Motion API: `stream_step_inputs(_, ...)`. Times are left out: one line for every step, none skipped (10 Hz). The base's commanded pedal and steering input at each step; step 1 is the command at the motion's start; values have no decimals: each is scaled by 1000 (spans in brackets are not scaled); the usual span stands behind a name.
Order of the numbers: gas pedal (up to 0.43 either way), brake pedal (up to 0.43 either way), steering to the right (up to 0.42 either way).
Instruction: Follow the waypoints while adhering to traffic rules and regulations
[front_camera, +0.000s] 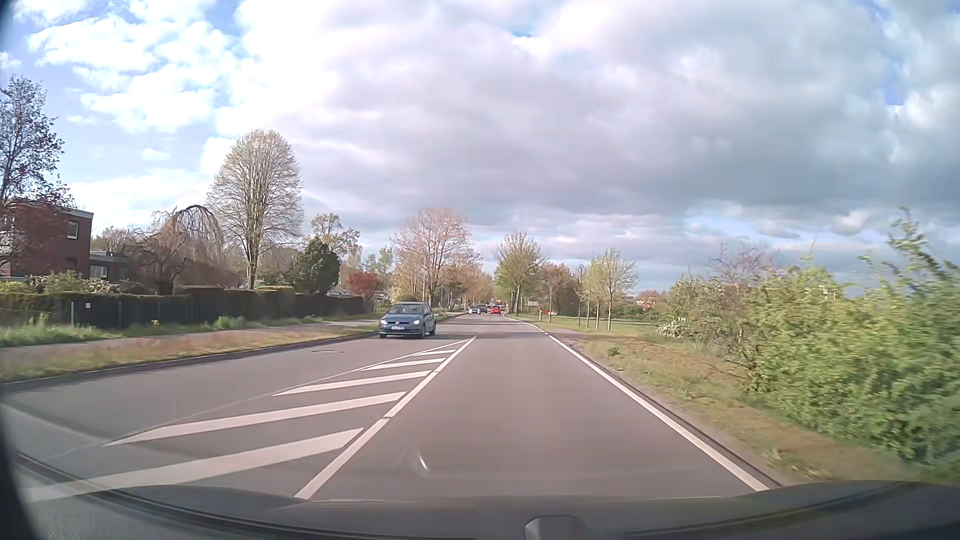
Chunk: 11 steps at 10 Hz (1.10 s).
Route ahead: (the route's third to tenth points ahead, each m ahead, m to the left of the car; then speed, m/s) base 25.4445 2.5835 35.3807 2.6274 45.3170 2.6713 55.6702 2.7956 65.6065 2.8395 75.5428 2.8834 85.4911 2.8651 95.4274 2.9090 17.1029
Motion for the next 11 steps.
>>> stream_step_inputs(0,0,-1)
stream_step_inputs(0,0,-2)
stream_step_inputs(0,0,-3)
stream_step_inputs(0,0,-3)
stream_step_inputs(0,0,-3)
stream_step_inputs(0,0,-3)
stream_step_inputs(0,0,-4)
stream_step_inputs(0,18,-4)
stream_step_inputs(0,18,-5)
stream_step_inputs(0,49,-6)
stream_step_inputs(0,91,-6)
